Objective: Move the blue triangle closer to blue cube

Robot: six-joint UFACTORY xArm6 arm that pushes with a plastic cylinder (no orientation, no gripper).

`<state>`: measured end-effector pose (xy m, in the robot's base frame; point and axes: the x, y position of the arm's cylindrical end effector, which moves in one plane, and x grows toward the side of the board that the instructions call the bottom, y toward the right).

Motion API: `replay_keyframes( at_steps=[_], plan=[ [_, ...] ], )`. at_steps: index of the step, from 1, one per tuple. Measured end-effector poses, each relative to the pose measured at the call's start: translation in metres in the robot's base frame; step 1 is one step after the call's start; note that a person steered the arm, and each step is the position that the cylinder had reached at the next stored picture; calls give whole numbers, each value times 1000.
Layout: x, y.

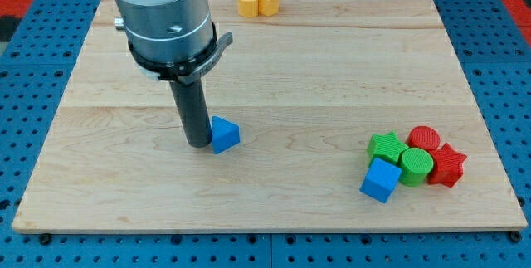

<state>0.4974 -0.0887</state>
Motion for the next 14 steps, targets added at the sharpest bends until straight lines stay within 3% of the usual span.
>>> replay_keyframes(
  at_steps=[2, 4, 6, 7, 8, 9, 14],
  plan=[
    [-9, 58],
    [35, 105],
    [37, 104],
    [61, 96],
    [62, 96],
    [38, 96],
    [34, 185]
  ],
)
